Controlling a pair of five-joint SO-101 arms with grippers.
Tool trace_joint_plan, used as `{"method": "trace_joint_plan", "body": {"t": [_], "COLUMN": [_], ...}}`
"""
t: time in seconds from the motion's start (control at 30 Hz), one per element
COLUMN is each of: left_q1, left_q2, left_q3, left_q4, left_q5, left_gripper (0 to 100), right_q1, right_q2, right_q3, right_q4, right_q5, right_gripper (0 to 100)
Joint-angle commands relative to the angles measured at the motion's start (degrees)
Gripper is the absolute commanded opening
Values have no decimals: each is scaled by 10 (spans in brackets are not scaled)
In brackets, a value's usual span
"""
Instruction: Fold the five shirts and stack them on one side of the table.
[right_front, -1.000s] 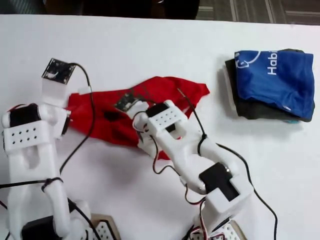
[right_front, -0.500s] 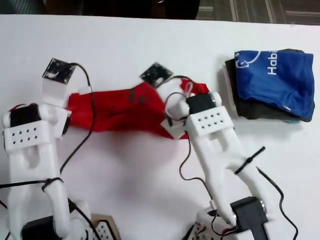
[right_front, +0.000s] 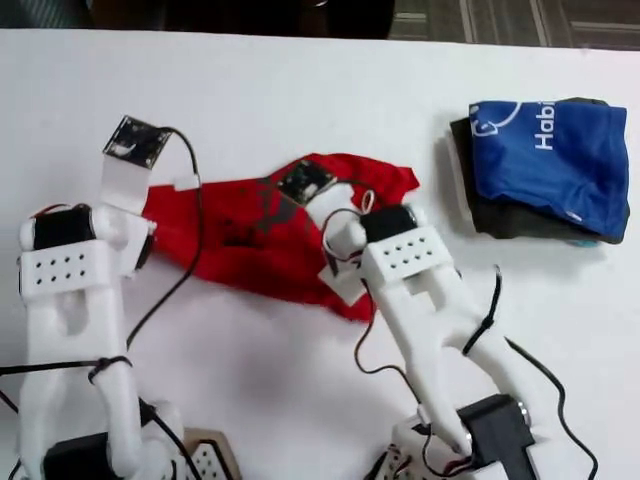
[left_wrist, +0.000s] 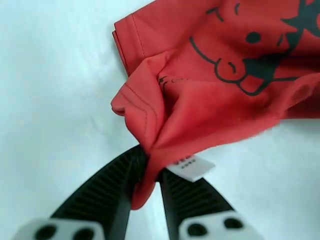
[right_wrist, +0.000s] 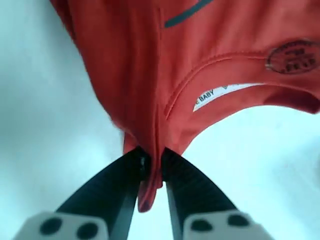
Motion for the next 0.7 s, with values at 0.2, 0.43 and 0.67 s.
{"method": "trace_joint_plan", "body": {"t": [0.2, 0.43, 0.67], "left_q1": [3, 8, 33], "left_q2": [-19, -37, -106], "left_q3": [-4, -57, -152], "left_q4": [4, 45, 136], "left_q5": [6, 8, 8], "left_gripper": [26, 26, 26], "right_q1": [-1, 33, 68], "right_q2": [-48, -130, -240], "right_q3": [-22, -88, -90], "right_q4": [-20, 6, 7], "right_q5": [4, 4, 17], "right_gripper": [19, 19, 19]}}
